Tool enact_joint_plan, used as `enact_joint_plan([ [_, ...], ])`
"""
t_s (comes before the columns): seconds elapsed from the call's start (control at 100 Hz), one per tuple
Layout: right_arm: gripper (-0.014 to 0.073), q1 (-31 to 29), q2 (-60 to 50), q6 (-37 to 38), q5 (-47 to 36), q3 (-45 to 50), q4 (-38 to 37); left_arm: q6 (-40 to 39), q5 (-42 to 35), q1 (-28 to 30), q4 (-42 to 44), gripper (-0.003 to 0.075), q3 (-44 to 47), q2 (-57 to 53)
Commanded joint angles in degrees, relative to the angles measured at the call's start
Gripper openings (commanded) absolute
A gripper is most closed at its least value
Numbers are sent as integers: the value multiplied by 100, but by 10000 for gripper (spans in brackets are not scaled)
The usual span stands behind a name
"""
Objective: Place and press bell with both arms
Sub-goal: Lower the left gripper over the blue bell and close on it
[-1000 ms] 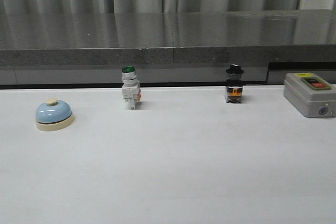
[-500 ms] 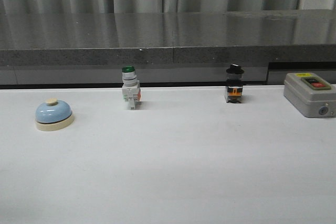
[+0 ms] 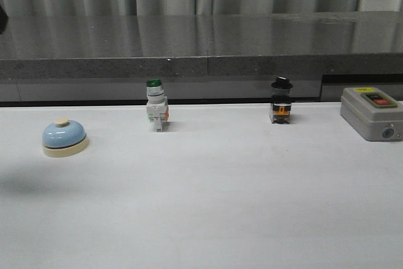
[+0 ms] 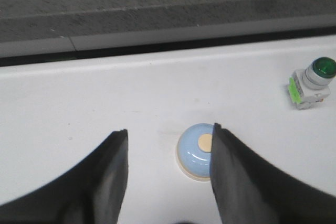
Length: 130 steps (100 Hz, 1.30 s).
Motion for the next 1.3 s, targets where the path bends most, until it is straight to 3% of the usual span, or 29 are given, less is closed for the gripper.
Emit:
enact_joint_plan([
  [0.0,-70,-29,-62,-25,-459,-80,-48,-21,97,-124,-65,325,-601,314],
  [0.09,-70,-29,-62,-25,-459,-80,-48,-21,497,-190,-144,370,-986,794],
  [0.22,-70,-29,-62,-25,-459,-80,-48,-21,1036,-208,-456,533,-1568,1436],
  [0.29,-70,-29,-62,-25,-459,-80,-48,-21,1332,-222,-492,581,-1866,1808],
  [0.57,-70,-29,-62,-25,-459,-80,-48,-21,2637,-304,-859,585,-2912,3132],
  [0.93,-70,-29,-62,-25,-459,-80,-48,-21,2548,-319,-658,584,-3076,3710],
  [1.05,-70,-29,-62,-25,-459,-80,-48,-21,2467,-319,-453,532,-3076,3710],
  [1.22,-70,-29,-62,-25,-459,-80,-48,-21,2432,-319,-425,305,-3076,3710],
  [1.29,-70,-29,-62,-25,-459,-80,-48,-21,2369,-328,-425,255,-3076,3699],
])
